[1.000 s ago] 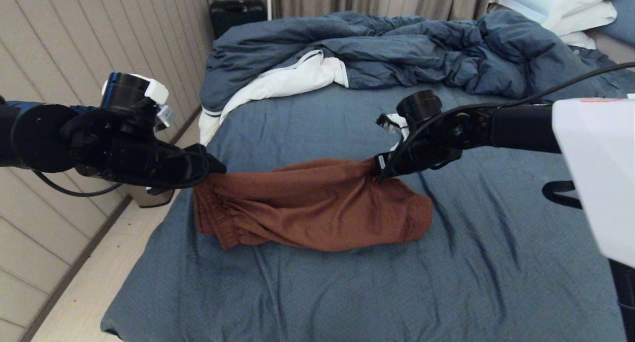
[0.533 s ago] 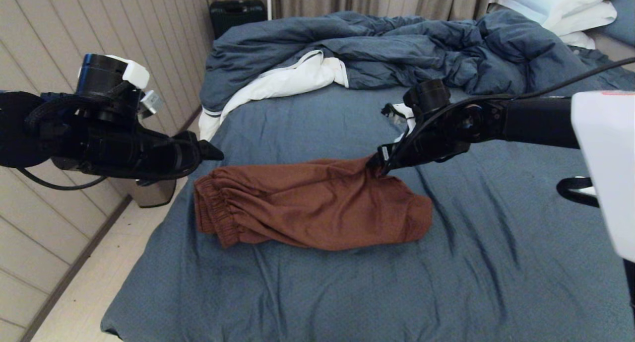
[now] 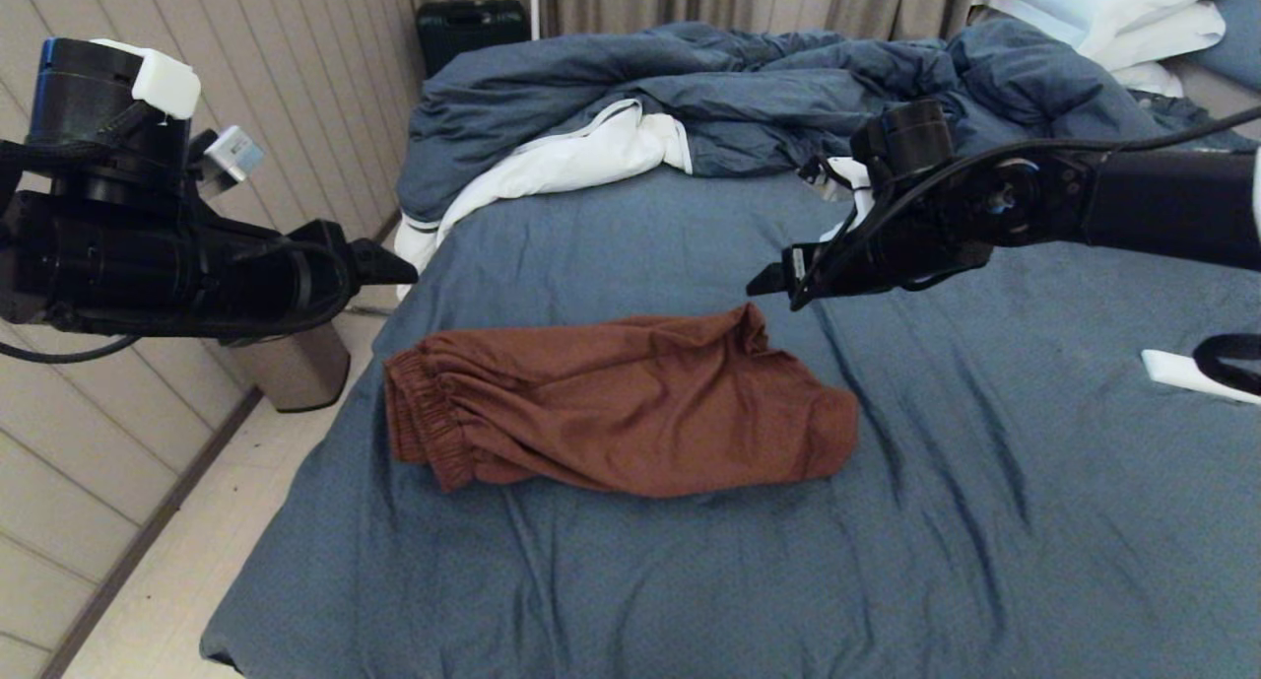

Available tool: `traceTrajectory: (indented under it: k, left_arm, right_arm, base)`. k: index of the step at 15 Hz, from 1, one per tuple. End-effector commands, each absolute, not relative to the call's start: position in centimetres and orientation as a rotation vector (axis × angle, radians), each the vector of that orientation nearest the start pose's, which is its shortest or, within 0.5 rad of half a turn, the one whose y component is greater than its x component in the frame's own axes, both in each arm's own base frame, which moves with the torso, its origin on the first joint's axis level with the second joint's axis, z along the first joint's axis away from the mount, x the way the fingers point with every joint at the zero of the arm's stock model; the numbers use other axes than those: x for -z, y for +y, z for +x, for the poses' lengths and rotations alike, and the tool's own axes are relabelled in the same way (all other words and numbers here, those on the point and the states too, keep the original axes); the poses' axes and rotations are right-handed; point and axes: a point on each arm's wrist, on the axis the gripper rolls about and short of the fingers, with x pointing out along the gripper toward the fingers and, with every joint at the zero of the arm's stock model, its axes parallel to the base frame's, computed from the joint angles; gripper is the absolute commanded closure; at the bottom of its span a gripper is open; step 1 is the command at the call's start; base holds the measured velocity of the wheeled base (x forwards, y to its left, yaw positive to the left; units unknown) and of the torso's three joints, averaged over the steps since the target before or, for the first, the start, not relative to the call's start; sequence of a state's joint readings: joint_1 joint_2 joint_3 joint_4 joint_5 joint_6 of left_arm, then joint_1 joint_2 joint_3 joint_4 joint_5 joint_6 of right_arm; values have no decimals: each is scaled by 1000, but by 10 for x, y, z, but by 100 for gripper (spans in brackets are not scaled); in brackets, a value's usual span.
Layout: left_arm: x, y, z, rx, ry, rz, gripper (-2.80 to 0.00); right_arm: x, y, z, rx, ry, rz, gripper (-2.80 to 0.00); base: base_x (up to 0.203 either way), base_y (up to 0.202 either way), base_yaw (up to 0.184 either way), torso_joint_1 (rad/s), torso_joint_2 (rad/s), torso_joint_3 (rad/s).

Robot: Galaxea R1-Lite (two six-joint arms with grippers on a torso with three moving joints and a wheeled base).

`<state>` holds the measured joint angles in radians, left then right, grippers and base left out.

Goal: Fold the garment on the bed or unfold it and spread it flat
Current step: Fold the brown shorts

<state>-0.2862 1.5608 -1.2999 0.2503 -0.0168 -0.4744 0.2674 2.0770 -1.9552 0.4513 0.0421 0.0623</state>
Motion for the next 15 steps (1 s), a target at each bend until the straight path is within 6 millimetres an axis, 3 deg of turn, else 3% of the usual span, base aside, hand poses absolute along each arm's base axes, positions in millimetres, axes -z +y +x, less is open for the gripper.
traceTrajectory:
  k: [1, 3, 8, 11, 15]
  left_arm:
    - [-282, -78, 250, 182, 564, -389, 0]
    - [-277, -84, 251, 204, 593, -361, 0]
    - [-231, -152, 268, 369, 770, -223, 0]
    - [-207, -175, 279, 387, 840, -208, 0]
    - [-185, -190, 294, 395, 856, -201, 0]
  right_arm:
    - [-271, 105, 385, -280, 571, 1, 0]
    - [-277, 106, 369, -294, 580, 3, 0]
    - [-251, 145, 336, -388, 716, 6, 0]
    - [-239, 151, 345, -387, 741, 12, 0]
    - [-209, 171, 383, -390, 764, 5, 0]
  base:
    - [0, 0, 0, 0, 0, 0]
    - [0, 0, 0, 0, 0, 0]
    - [0, 0, 0, 0, 0, 0]
    - [0, 0, 0, 0, 0, 0]
    - [0, 0, 0, 0, 0, 0]
